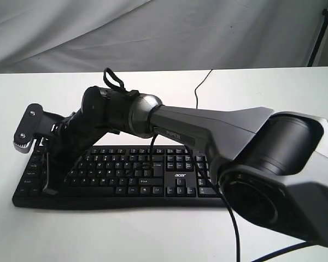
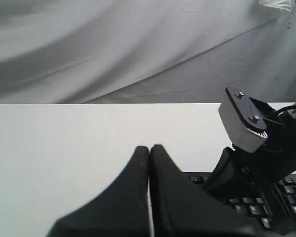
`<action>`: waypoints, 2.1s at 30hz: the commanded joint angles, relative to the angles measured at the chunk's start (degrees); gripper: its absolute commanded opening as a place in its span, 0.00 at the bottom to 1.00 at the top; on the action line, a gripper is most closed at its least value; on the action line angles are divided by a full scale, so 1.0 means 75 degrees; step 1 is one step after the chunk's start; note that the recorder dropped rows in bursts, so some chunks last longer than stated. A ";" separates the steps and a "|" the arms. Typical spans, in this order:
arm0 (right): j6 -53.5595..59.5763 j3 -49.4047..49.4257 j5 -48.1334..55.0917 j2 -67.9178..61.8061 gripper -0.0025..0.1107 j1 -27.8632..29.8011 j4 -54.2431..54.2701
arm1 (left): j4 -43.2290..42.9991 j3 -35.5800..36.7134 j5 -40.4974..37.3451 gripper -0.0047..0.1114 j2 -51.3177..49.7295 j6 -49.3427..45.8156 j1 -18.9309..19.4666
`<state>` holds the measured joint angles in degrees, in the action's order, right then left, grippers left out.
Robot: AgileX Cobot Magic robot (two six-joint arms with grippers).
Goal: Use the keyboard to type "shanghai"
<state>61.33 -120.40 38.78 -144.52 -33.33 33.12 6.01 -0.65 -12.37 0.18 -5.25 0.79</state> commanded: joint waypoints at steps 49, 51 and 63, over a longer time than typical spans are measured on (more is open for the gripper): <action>0.0487 -0.0054 0.0182 0.0084 0.02 0.0023 0.0059 | 0.0031 0.0005 0.0019 0.05 -0.0024 0.0009 -0.0030; 0.0487 -0.0054 0.0182 0.0198 0.02 0.0023 0.0042 | 0.0031 0.0005 0.0019 0.05 -0.0024 0.0009 -0.0030; 0.0350 -0.0054 0.0539 0.0567 0.02 0.0023 -0.0178 | 0.0031 0.0005 0.0019 0.05 -0.0024 0.0009 -0.0030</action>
<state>64.45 -120.62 41.59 -140.88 -33.33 32.38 6.01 -0.65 -12.37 0.18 -5.25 0.79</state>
